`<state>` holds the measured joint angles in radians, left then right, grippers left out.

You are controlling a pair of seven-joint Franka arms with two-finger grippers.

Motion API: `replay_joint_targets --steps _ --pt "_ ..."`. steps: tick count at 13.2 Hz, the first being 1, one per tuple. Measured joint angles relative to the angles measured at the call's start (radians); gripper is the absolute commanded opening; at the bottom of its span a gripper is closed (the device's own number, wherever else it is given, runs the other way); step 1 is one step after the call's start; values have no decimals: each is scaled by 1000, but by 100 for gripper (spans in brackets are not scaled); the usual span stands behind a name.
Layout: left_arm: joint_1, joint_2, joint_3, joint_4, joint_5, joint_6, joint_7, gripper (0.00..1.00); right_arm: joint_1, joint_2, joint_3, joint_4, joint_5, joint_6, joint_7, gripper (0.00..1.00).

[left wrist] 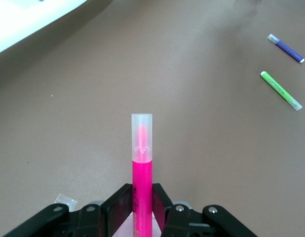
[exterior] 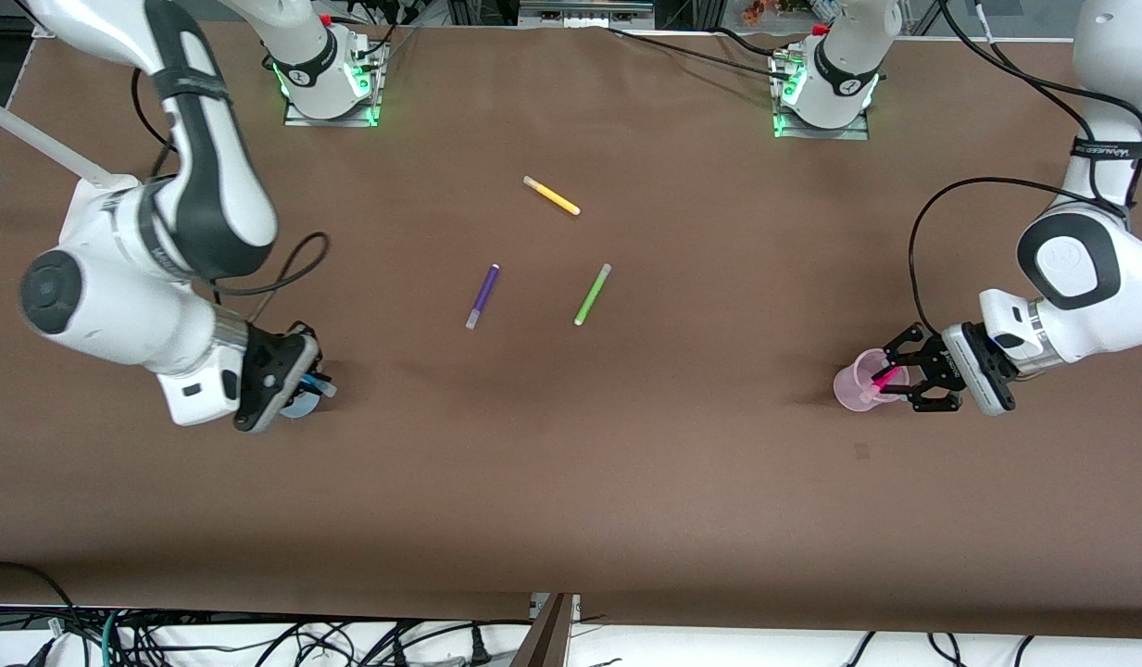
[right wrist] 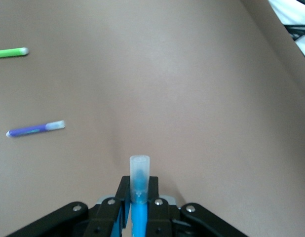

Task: Place pink and blue markers in matching cups
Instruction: 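Carry pink to the pink cup while the right gripper carries blue to its cup, then open the left gripper over the pink cup while the right gripper releases blue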

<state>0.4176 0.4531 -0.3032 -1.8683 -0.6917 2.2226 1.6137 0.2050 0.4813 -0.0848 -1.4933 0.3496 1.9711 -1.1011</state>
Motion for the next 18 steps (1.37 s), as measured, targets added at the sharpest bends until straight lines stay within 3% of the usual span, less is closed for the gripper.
replay_joint_targets --steps 8,11,13,18 --pt "73 108 1 -2 -129 1 240 1 -156 43 -2 -46 305 -103 -506 14" --pt "74 111 0 0 -131 1 245 64 -209 89 -2 -53 420 -166 -681 14" --pt "74 111 0 3 -131 1 249 100 -241 116 -1 -53 465 -209 -774 14" --pt "74 108 0 21 -131 1 267 100 -286 134 -1 -53 477 -279 -874 14"
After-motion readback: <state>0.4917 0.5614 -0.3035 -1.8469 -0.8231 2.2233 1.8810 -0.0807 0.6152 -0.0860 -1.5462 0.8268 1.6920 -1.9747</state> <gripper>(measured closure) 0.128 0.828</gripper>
